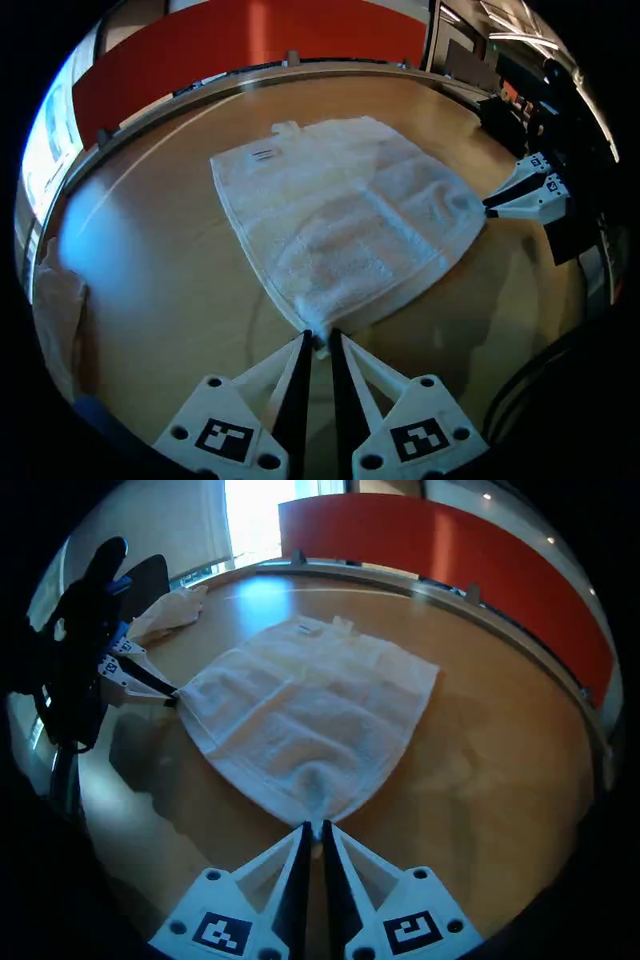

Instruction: Fold towel

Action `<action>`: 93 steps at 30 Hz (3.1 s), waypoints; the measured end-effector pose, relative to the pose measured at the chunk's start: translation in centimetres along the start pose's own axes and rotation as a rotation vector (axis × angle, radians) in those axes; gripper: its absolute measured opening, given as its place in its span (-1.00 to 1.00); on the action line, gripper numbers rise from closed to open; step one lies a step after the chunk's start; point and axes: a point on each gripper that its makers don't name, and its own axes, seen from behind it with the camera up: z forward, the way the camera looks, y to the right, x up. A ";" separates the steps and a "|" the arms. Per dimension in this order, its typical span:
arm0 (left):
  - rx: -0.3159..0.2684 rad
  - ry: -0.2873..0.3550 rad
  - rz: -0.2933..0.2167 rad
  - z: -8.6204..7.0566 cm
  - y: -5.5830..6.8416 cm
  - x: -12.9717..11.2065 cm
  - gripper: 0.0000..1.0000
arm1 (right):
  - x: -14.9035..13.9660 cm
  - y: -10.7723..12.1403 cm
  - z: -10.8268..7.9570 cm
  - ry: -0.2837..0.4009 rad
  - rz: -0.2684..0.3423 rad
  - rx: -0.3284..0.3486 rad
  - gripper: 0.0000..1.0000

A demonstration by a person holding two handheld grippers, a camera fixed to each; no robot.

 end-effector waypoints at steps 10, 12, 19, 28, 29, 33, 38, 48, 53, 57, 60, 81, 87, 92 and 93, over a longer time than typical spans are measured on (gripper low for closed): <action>0.000 0.009 -0.014 -1.0 0.4 0.8 -0.67 | 0.9 0.1 -0.9 0.017 -0.008 0.001 -0.80; -0.001 0.013 -0.021 -1.4 0.4 1.1 -0.67 | 1.3 0.0 -1.3 0.024 -0.011 0.002 -0.80; -0.001 0.020 -0.038 -3.5 0.4 2.3 -0.67 | 3.2 -0.3 -3.4 0.065 -0.017 0.008 -0.80; -0.001 0.024 -0.051 -6.6 0.5 3.8 -0.67 | 6.1 -1.1 -6.7 0.117 -0.033 0.013 -0.80; -0.002 0.024 -0.052 -6.9 0.6 4.0 -0.67 | 6.3 -1.3 -7.1 0.120 -0.036 0.014 -0.80; -0.011 0.014 -0.050 -8.1 1.1 4.2 -0.67 | 6.8 -1.7 -8.5 0.130 -0.040 0.018 -0.80; -0.027 0.003 -0.046 -9.6 2.0 4.2 -0.67 | 7.0 -2.3 -10.0 0.132 -0.035 0.021 -0.80; -0.053 -0.017 -0.060 -11.8 3.7 3.4 -0.67 | 6.8 -3.3 -11.9 0.136 -0.019 0.026 -0.80; -0.055 -0.020 -0.069 -12.5 4.3 2.9 -0.67 | 6.6 -3.6 -12.5 0.135 -0.015 0.029 -0.80; -0.054 -0.021 -0.075 -12.4 4.4 2.8 -0.67 | 6.3 -3.7 -12.5 0.127 -0.021 0.031 -0.80; -0.053 -0.017 -0.075 -12.3 4.2 3.0 -0.67 | 6.4 -3.7 -12.5 0.127 -0.027 0.030 -0.81; 0.015 0.041 -0.080 -8.1 -0.4 8.7 -0.67 | 10.8 1.7 -8.4 0.155 -0.039 -0.020 -0.80; 0.023 0.039 -0.077 -6.4 -1.6 10.3 -0.67 | 11.5 3.4 -6.9 0.146 -0.029 -0.039 -0.81; 0.018 0.028 -0.068 -5.5 -1.9 10.4 -0.67 | 11.1 3.7 -6.3 0.132 -0.029 -0.042 -0.81; 0.018 0.025 -0.065 -5.4 -1.9 10.4 -0.67 | 11.1 3.7 -6.3 0.130 -0.029 -0.042 -0.81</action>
